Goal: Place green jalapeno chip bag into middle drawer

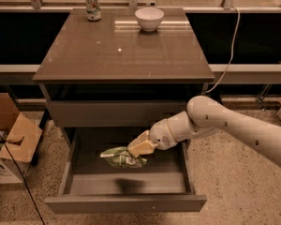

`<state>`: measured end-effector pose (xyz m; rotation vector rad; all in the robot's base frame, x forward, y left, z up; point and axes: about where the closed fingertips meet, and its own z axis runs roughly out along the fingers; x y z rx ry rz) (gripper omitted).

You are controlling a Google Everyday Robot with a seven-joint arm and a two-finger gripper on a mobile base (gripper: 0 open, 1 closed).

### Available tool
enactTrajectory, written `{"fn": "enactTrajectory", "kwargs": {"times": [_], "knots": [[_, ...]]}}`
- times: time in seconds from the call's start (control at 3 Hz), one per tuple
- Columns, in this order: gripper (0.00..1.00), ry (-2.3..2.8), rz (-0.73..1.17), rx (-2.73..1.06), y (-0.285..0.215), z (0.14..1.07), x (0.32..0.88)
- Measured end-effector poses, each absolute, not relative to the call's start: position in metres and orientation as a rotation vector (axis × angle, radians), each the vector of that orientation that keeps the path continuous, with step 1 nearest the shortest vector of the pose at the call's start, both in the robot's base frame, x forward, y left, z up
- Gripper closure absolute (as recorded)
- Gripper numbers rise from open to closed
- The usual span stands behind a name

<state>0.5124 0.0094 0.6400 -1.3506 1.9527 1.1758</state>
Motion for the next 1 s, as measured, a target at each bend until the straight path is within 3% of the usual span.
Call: {"fn": "enactTrajectory", "kwargs": {"times": [0.67,1.0], "knots": [[1.00,2.073,1.178,-1.321,0.007,0.580,0.507],[0.83,2.123,1.190,-1.293,0.005,0.547,0.495]]}}
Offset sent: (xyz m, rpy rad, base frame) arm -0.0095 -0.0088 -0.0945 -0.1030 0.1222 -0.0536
